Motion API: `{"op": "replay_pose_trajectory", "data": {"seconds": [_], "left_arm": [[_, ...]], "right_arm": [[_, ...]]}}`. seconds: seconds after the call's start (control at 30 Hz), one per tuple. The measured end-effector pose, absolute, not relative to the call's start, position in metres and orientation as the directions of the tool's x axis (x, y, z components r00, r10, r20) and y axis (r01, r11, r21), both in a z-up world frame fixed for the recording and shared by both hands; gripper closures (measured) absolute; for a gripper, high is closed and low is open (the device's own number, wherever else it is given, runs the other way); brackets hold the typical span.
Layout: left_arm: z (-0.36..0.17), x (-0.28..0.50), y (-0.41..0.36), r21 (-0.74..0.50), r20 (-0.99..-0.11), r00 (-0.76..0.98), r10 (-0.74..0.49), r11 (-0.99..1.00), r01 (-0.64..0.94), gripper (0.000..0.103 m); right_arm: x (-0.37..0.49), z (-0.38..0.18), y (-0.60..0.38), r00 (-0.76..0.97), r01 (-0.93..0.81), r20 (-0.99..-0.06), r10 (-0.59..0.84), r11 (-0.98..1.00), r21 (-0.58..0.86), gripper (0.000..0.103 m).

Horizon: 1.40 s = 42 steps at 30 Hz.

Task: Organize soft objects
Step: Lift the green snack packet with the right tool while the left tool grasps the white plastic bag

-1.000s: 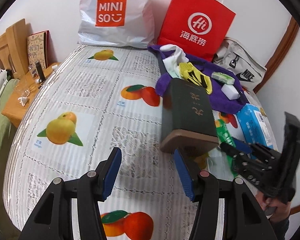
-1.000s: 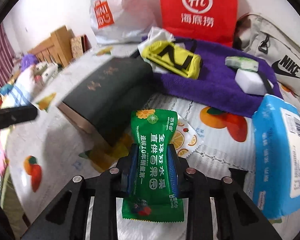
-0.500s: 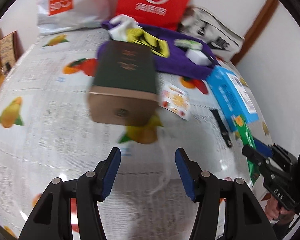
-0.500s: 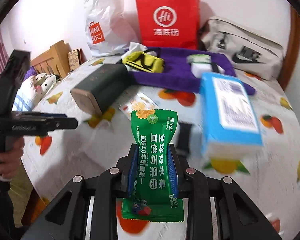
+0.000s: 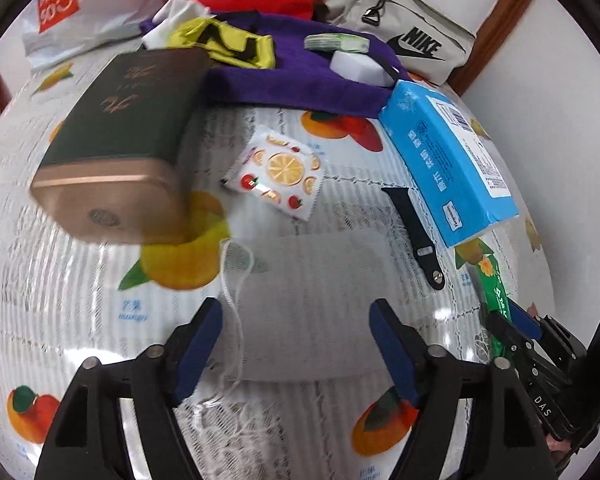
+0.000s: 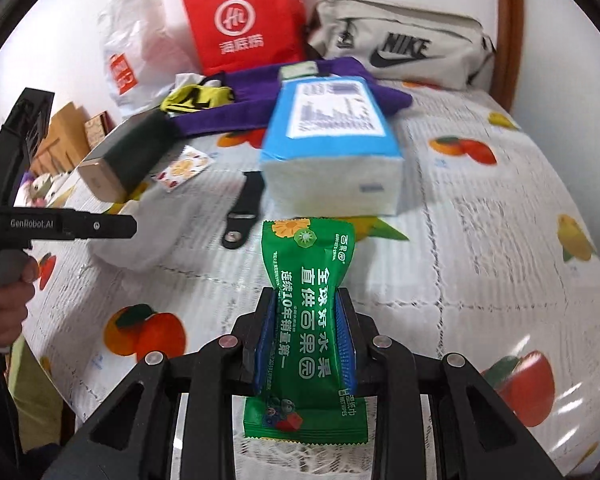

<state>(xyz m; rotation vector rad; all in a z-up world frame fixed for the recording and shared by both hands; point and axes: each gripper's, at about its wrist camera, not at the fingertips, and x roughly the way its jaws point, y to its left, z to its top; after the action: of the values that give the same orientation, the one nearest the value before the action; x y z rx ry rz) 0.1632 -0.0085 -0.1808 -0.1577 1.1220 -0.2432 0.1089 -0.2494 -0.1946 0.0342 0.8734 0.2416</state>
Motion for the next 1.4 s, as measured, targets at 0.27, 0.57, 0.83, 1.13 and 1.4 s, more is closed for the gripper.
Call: {"op": "replay_pose_trajectory", "data": {"seconds": [0.27,0.57,0.83,1.13,1.4], "left_arm": [[-0.188,0.165,-0.039,-0.144,-0.878,0.434,-0.201,0.977,0.159,0.006],[-0.192,0.163,-0.056,-0.022,-0.879,0.464,-0.108,0.982,0.186,0.005],[-0.183,0.153,-0.054,-0.039,-0.841,0.516,-0.166,0.968,0.248,0.065],[-0.183,0.146,-0.027,-0.129,-0.837,0.499,-0.226,0.967,0.221,0.093],[-0.180,0.129,0.015,-0.164,-0.837,0.507,-0.206,0.978,0.127,0.093]], "right_arm": [[0.112,-0.200,-0.248,0.620,-0.209,-0.747,0.240,0.968,0.137,0.073],[0.111,-0.201,-0.251,0.627,-0.202,-0.736,0.255,0.966,0.163,0.073],[0.111,-0.202,-0.249,0.631,-0.193,-0.737,0.243,0.969,0.154,0.073],[0.108,-0.201,-0.246,0.635,-0.178,-0.740,0.222,0.974,0.140,0.073],[0.105,-0.198,-0.244,0.625,-0.171,-0.749,0.220,0.975,0.143,0.073]]}}
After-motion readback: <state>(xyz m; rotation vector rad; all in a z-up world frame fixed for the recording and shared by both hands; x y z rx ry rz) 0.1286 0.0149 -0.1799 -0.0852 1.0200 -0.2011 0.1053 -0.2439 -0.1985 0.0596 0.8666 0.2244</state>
